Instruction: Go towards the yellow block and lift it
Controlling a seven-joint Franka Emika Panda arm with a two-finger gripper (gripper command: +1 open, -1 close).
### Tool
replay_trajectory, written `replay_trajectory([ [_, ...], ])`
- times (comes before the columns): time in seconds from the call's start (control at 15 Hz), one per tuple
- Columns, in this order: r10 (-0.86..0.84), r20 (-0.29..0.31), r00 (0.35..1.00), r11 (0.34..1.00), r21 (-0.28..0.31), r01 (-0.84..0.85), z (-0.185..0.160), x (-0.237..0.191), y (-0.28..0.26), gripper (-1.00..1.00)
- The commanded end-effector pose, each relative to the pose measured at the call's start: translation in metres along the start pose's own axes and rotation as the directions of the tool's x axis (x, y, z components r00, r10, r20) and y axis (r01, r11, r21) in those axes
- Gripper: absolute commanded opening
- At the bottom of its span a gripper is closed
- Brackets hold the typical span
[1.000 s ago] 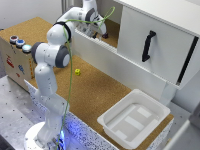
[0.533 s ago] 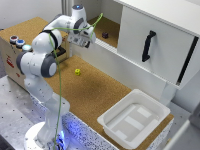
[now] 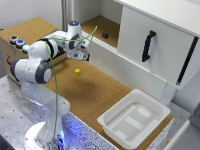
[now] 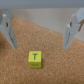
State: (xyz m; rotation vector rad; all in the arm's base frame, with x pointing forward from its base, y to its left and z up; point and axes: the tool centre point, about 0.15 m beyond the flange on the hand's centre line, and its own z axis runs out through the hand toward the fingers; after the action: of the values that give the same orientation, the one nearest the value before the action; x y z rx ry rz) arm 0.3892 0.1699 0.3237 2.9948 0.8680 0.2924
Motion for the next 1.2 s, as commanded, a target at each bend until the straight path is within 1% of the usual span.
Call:
replay_trajectory([
  [0.0,-0.086,0.027,0.996,0.996,0.016,0.086,0.062,0.007,-0.028,1.00],
  [0.13,-0.092,0.034,0.995,0.996,0.025,0.091,0.072,0.011,-0.036,1.00],
  [0.27,-0.074,0.026,0.997,0.997,0.028,0.074,0.078,0.019,-0.039,1.00],
  [0.47,-0.061,0.032,0.998,0.998,0.020,0.061,0.089,0.025,-0.040,1.00],
  [0.73,-0.055,0.071,0.996,0.998,0.019,0.054,0.111,0.027,-0.038,1.00],
  [1.0,-0.028,0.056,0.998,1.000,0.013,0.028,0.118,0.039,-0.029,1.00],
  [1.13,-0.035,0.062,0.997,0.999,0.012,0.034,0.124,0.042,-0.028,1.00],
])
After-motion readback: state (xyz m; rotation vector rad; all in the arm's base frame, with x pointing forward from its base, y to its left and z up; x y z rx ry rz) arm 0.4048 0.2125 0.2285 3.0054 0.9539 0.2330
